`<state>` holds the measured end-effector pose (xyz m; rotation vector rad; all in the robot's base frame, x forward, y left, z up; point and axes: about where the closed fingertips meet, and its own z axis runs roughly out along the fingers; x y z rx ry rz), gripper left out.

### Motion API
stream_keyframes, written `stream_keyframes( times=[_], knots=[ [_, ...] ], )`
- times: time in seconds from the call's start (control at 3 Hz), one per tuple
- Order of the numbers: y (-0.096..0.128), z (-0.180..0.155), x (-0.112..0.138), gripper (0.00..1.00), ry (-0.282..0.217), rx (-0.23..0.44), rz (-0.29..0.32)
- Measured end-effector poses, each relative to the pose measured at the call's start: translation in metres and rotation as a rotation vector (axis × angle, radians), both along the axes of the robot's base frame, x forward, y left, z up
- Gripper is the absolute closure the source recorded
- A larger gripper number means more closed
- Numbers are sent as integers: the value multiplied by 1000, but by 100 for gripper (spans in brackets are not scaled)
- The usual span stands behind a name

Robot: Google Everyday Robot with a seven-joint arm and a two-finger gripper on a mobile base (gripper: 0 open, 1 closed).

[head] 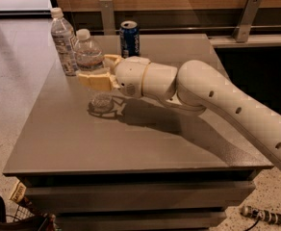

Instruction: Place water bottle upright

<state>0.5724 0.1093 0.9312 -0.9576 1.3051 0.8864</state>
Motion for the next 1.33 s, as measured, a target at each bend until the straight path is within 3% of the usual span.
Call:
stream_keyframes(
  times=[0.33, 1.0, 1.33],
  knots=[
    [9, -19, -7, 100, -34, 34, 25],
    [14, -28, -11, 100, -43, 47, 40],
    [14, -27, -12, 79, -43, 47, 40]
  ],
)
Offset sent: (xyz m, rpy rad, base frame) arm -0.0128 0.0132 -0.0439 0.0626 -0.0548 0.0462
